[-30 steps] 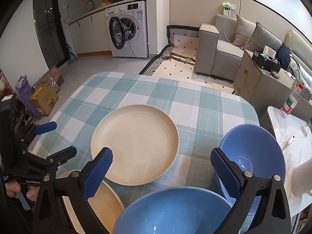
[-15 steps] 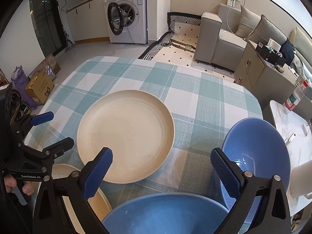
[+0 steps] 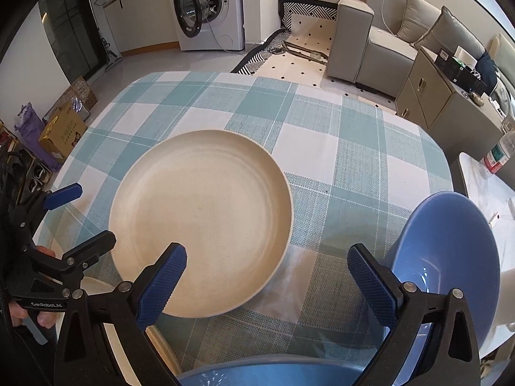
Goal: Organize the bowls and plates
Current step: 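Close both grippers on the cream plate rim, then lift the cream plate with both grippers and carry it over the plate stack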
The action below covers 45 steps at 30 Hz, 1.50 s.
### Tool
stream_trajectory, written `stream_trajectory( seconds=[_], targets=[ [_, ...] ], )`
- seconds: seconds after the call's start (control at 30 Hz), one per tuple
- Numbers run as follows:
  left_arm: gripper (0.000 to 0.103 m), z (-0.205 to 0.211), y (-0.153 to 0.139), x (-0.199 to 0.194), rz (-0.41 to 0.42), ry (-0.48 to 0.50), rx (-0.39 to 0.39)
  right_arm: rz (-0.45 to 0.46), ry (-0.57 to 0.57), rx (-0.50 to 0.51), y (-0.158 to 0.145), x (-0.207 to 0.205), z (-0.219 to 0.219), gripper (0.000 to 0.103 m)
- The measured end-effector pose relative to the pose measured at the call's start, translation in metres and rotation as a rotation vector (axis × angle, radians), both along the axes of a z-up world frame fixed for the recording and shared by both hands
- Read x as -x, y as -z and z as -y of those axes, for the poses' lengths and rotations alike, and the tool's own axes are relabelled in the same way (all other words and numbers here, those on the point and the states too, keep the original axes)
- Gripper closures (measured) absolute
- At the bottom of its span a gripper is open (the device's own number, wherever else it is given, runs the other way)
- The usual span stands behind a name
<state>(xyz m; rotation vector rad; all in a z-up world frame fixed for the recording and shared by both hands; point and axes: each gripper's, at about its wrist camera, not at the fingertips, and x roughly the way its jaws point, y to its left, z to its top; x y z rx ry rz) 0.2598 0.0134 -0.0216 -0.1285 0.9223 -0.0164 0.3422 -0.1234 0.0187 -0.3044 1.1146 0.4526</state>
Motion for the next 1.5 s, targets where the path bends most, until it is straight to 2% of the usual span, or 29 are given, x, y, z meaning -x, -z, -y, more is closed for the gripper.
stream_trajectory(
  seconds=[0.27,0.43,0.6,0.67,0.77,1.03,1.2,1.27,1.5],
  targets=[
    [0.000,-0.004,0.002,-0.003,-0.017,-0.010,0.013,-0.039,-0.019,0.008,0.010,-0.005,-0.005,0.002],
    [0.001,-0.006,0.004,-0.005,-0.032,-0.012,0.029,-0.047,-0.030,0.023,0.014,-0.007,-0.009,0.012],
    [0.008,-0.004,0.005,-0.005,-0.038,0.007,0.039,-0.052,-0.041,0.031,0.015,-0.006,-0.012,0.021],
    [0.009,-0.002,0.005,-0.005,-0.034,0.015,0.037,-0.049,-0.047,0.033,0.016,-0.006,-0.013,0.021],
    [0.017,0.000,0.006,-0.005,-0.042,0.028,0.033,-0.042,-0.051,0.039,0.016,-0.007,-0.014,0.022],
    [0.021,-0.003,0.010,-0.007,-0.062,0.024,0.022,-0.037,-0.050,0.035,0.015,-0.011,-0.016,0.023],
    [0.036,-0.004,0.016,-0.008,-0.093,0.025,0.033,-0.042,-0.043,0.039,0.015,-0.015,-0.017,0.026],
    [0.039,-0.005,0.018,-0.008,-0.102,0.025,0.041,-0.047,-0.040,0.032,0.014,-0.017,-0.016,0.028],
    [0.039,-0.006,0.017,-0.006,-0.103,0.022,0.037,-0.064,-0.046,0.005,0.011,-0.019,-0.017,0.031]
  ],
)
